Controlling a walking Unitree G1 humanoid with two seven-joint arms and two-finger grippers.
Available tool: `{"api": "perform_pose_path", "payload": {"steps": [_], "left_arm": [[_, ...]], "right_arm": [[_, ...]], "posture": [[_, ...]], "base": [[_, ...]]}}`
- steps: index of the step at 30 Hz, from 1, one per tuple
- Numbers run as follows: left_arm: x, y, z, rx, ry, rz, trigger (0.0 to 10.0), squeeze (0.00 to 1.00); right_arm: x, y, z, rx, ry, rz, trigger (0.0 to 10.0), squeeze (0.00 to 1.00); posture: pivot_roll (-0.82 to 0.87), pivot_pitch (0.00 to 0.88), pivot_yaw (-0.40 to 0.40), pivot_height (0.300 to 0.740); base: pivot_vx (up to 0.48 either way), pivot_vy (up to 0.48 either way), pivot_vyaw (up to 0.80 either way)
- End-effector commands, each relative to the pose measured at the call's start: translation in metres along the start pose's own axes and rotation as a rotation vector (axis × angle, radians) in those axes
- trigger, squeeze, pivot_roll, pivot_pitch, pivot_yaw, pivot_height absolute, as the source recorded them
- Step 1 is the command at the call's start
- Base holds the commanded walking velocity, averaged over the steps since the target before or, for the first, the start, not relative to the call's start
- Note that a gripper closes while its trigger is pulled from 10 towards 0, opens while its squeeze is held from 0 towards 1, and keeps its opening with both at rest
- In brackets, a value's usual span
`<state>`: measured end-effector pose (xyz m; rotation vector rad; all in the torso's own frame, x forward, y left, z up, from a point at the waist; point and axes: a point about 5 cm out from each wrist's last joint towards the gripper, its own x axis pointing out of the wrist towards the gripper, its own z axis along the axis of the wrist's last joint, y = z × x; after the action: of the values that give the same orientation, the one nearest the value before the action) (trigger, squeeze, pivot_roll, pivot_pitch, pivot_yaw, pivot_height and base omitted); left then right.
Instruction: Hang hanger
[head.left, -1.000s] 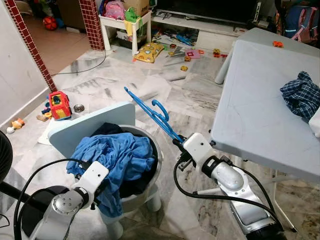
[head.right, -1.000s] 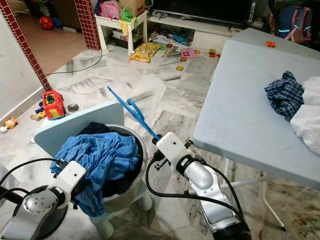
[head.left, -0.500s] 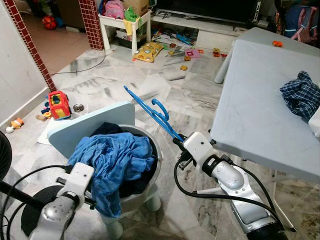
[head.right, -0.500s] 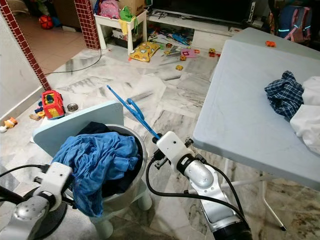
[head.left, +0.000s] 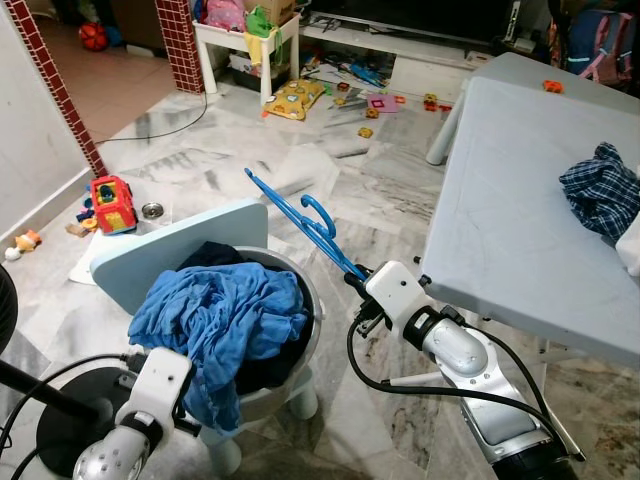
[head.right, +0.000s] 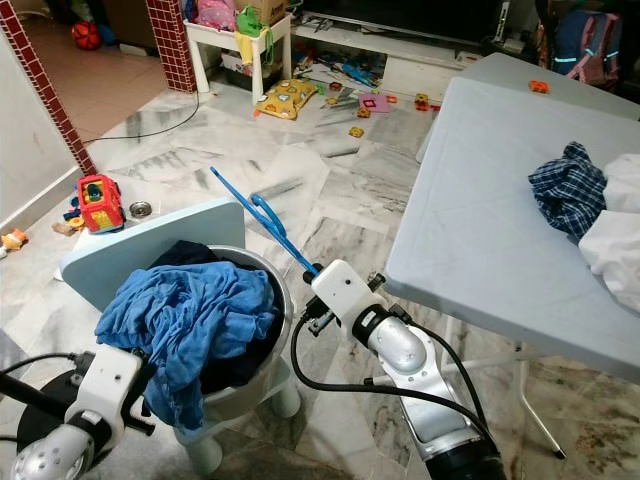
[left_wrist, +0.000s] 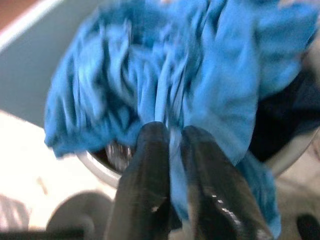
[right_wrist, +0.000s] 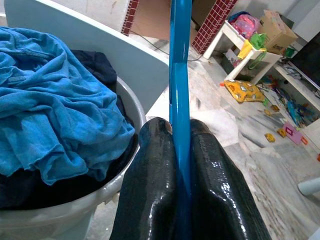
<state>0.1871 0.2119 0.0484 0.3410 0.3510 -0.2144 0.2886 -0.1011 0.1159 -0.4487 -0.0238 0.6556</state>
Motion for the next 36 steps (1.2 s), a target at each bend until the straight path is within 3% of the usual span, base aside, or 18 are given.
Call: {"api": "perform_pose_path", "payload": {"steps": [1,7,13,16,24,36], "left_arm": [[-0.003,-0.001,0.008,0.024,-0.053,-0.009,10.0,1.00],[-0.009,0.002,-0.006,0.045,-0.013,-0.015,10.0,1.00],[-0.003,-0.001,-0.030,0.037,0.059,-0.088,10.0,1.00],[0.000,0.006,-0.040,0.042,0.087,-0.087,10.0,1.00],[0.003,0.020,-0.041,0.066,0.087,-0.078,10.0,1.00],[0.016,0.020,-0.024,0.093,0.027,-0.116,10.0,1.00]], "right_arm": [[0.001,0.001,0.001,-0.013,-0.007,0.011,10.0,0.00],[0.002,0.003,0.001,-0.018,-0.010,0.020,10.0,0.00],[0.003,0.003,0.000,-0.018,-0.007,0.017,10.0,0.00],[0.002,0.003,0.000,-0.017,-0.006,0.015,10.0,0.00],[0.000,0.004,-0.002,-0.019,0.001,0.014,10.0,0.00],[0.003,0.003,0.000,-0.028,-0.005,0.008,10.0,0.00]], "posture": [[-0.08,0.110,-0.080,0.740],[-0.07,0.112,-0.080,0.740],[-0.07,0.113,-0.075,0.740],[-0.08,0.114,-0.071,0.740],[-0.07,0.114,-0.071,0.740],[-0.08,0.116,-0.066,0.740]], "base": [[0.000,0.000,0.00],[0.000,0.000,0.00],[0.000,0.000,0.00],[0.000,0.000,0.00],[0.000,0.000,0.00],[0.000,0.000,0.00]]}}
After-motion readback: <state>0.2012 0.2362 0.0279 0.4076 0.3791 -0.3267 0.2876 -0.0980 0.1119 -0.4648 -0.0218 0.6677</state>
